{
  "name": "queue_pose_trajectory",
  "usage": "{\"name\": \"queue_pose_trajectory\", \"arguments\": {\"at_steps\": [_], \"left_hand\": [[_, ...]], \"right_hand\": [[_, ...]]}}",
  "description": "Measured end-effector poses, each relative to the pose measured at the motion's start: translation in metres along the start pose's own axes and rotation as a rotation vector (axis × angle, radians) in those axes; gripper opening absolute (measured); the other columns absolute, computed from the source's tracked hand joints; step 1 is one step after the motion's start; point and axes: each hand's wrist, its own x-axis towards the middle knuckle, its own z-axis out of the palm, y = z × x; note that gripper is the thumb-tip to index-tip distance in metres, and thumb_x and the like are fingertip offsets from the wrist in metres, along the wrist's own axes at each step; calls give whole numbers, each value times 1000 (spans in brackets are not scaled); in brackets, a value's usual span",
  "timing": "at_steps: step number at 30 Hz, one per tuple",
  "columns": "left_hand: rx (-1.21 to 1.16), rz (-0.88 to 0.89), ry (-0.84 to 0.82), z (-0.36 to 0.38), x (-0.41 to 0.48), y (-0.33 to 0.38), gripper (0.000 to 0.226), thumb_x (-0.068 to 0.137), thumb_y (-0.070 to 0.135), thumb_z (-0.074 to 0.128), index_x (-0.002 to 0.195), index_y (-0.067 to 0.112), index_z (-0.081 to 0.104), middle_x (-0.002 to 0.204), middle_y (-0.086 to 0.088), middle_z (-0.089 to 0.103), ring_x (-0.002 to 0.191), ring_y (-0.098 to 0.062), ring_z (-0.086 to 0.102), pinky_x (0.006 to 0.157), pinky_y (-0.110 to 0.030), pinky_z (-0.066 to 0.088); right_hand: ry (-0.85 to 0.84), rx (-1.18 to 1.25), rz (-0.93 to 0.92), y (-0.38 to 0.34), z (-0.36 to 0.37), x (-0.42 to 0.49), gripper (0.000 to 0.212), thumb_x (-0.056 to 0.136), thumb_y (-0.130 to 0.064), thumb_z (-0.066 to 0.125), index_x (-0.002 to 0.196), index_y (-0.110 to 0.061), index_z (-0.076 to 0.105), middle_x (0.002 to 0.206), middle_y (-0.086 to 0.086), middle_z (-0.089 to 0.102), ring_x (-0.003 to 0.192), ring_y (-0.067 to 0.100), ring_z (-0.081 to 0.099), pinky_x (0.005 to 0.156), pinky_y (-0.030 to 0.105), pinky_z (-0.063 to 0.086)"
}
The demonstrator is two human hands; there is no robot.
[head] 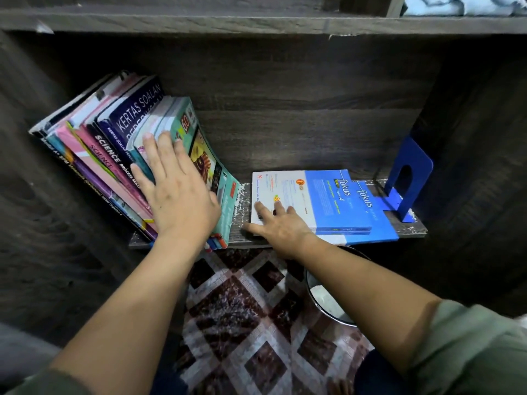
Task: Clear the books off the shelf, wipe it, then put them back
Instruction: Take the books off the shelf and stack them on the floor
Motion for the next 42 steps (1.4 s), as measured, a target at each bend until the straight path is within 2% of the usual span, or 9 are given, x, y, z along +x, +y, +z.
{"name": "queue_pose_trajectory", "arguments": {"at_steps": [4, 11, 17, 21, 27, 32, 37, 40, 42], "left_hand": [[22, 28, 1, 2, 0, -3, 95, 79, 27, 65, 151, 0, 9, 159, -15, 6, 148, -33, -6, 117, -59, 7], [126, 52, 12, 8, 0, -9, 95, 83, 26, 60, 151, -1, -1, 159, -17, 2, 147, -35, -4, 116, -57, 11], [124, 55, 26, 10, 0, -10, 97, 81, 26, 64, 151, -2, 2, 159, -17, 4, 147, -35, -2, 115, -57, 10], [132, 43, 7, 8, 0, -10, 99, 82, 29, 63, 151, -1, -1, 159, -16, 2, 147, -34, -3, 116, -56, 9], [146, 18, -1, 9, 0, -8, 102, 82, 33, 65, 151, 1, -3, 159, -15, 1, 147, -34, -4, 116, -55, 9], [139, 15, 3, 11, 2, -8, 101, 82, 30, 66, 151, 0, -1, 159, -16, 2, 147, -35, -4, 115, -56, 9], [145, 12, 4, 11, 1, -7, 98, 83, 28, 65, 151, 0, 0, 159, -16, 2, 147, -36, -4, 115, -57, 9], [120, 22, 5, 10, 1, -6, 95, 83, 25, 63, 151, -1, 2, 159, -16, 3, 147, -36, -4, 115, -57, 8], [106, 29, 12, 10, 1, -7, 94, 82, 22, 63, 151, -2, 4, 159, -17, 4, 147, -36, -3, 115, -58, 8]], "right_hand": [[-35, -4, 8, -4, -7, 8, 53, 100, -12, 45, 142, -34, 21, 159, 21, 2, 135, 58, 22, 99, 60, 40], [19, -14, 9, 2, -12, 0, 46, 99, -1, 34, 136, -23, 19, 157, 27, 8, 131, 58, 30, 92, 59, 46], [163, 37, 114, 12, -2, -10, 78, 93, 0, 48, 144, -27, -5, 149, 23, 27, 123, 44, 44, 93, 53, 44], [161, 85, 271, 17, -8, -10, 58, 94, -1, 41, 146, -13, 17, 146, 21, 35, 120, 43, 48, 90, 50, 45], [247, 99, 290, 36, -10, -31, 49, 97, -11, 40, 143, -18, 24, 150, 14, 34, 116, 38, 51, 88, 44, 46], [153, 69, 281, 41, 0, -45, 52, 98, -12, 40, 145, -18, 19, 155, 17, 26, 119, 38, 51, 90, 43, 47], [-8, 31, 172, 35, 5, -44, 43, 95, -10, 43, 135, -20, 31, 133, 13, 45, 102, 35, 62, 65, 35, 38], [11, 71, 168, 43, 4, -43, 43, 96, -19, 49, 135, -24, 33, 134, 8, 44, 110, 33, 54, 68, 36, 42], [-10, 141, 162, 49, 6, -45, 59, 90, -32, 61, 140, -28, 30, 139, 5, 38, 118, 31, 44, 79, 38, 47]]}}
